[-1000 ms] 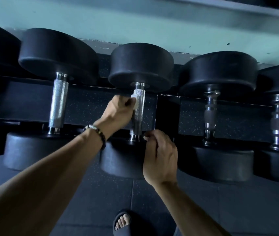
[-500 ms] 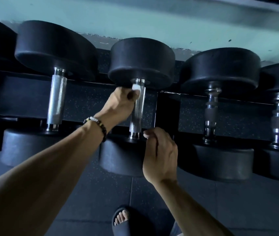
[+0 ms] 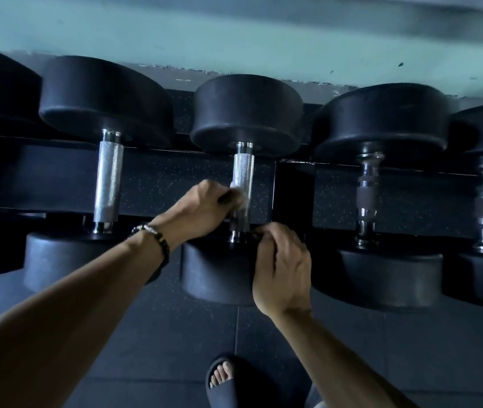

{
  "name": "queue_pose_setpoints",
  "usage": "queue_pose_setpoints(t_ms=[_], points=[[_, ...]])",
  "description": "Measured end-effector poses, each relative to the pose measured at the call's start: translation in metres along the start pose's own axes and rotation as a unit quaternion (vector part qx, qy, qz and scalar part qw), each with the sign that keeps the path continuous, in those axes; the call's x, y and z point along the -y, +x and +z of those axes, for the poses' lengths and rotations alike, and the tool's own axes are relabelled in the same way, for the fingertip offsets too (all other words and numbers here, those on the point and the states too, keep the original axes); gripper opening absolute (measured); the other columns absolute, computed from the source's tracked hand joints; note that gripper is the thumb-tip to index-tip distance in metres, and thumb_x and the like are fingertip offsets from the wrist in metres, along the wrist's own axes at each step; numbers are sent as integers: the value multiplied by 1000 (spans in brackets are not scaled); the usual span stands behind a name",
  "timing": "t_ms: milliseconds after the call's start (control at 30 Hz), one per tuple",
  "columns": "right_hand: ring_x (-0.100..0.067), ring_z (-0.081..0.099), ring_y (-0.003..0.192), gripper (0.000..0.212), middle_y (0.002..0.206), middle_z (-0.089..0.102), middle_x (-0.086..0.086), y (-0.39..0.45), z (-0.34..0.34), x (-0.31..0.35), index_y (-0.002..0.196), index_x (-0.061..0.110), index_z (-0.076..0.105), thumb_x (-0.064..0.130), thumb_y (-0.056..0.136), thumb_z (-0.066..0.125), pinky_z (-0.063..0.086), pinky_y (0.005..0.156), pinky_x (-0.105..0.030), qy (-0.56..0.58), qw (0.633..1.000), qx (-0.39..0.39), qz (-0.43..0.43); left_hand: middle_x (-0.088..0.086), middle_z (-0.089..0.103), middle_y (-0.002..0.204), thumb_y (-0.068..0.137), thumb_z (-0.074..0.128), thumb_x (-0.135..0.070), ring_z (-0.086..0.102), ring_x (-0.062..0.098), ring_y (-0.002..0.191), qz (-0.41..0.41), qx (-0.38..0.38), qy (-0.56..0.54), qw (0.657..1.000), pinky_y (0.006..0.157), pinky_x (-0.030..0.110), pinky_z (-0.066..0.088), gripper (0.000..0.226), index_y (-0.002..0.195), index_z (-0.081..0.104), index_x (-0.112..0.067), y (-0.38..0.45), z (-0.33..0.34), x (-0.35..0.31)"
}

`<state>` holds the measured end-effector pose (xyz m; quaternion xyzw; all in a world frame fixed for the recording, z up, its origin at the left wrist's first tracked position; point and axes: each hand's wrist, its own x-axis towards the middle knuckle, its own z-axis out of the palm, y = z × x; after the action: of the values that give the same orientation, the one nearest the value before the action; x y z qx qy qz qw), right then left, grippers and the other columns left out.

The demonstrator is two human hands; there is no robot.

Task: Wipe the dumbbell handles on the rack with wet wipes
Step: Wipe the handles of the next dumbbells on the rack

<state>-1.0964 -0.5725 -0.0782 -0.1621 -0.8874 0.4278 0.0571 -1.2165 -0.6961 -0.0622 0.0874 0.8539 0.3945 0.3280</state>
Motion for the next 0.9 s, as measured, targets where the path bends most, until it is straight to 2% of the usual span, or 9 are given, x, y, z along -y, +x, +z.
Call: queue_pose_setpoints(t_ms=[133,300,467,533,600,667,733,833,900], points=[[-29,62,81,39,84,68,-4,0,1,0,84,11,64,24,89,28,51,75,-49,-3,1000,3,8,-11,43,55,101,53,-30,40,3,49,-11,-82,-8,997,45,13,31,44,58,51,-20,22,-1,-7],[-26,61,81,36,83,66,-2,0,0,0,85,10,62,25,91,30,50,75,-48,-3,1000,3,2,-8,53,56,97,59,-38,47,7,49,-59,112,96,987,44,15,33,42,59,60,-19,-5,2,19],[-27,61,81,40,84,67,-2,0,1,0,83,11,63,27,89,27,49,77,-48,0,1000,11,16,-10,50,57,99,56,-35,44,3,49,-21,8,31,999,44,12,33,34,69,65,-22,12,-9,3],[-27,61,82,39,84,67,-2,1,1,0,83,11,62,27,89,27,49,78,-47,-2,1000,11,17,-5,62,69,99,58,-26,58,7,60,-31,86,103,990,55,17,47,27,73,65,-23,7,-10,10],[-26,60,82,37,84,66,-1,0,0,-1,84,13,62,27,90,28,49,77,-47,1,1000,9,11,1,72,86,97,57,-16,69,16,79,-55,148,154,975,72,33,56,22,81,71,-22,-4,-8,18],[-26,60,81,36,83,66,-1,1,0,1,83,13,61,26,90,29,50,76,-48,1,1000,10,11,-12,70,86,97,59,-18,67,3,77,-44,145,153,977,68,19,52,19,89,75,-26,-4,-7,18],[-26,60,81,35,83,66,-1,1,-1,0,82,13,61,26,90,29,50,76,-48,2,1000,9,11,-20,61,71,96,63,-20,58,-11,59,-46,114,105,987,55,3,40,20,79,70,-28,2,-4,14],[-23,57,87,38,88,65,0,-1,1,0,87,12,61,28,90,27,46,80,-44,3,1000,11,16,-20,57,62,95,65,-16,57,-10,51,-58,60,56,995,50,2,37,19,77,71,-20,9,-1,17],[-19,53,95,39,97,64,2,-2,1,-2,95,14,63,31,90,28,37,85,-36,-11,999,-2,30,-12,59,63,95,63,-15,57,1,58,-70,91,83,990,53,8,39,25,71,69,-15,5,0,20]])
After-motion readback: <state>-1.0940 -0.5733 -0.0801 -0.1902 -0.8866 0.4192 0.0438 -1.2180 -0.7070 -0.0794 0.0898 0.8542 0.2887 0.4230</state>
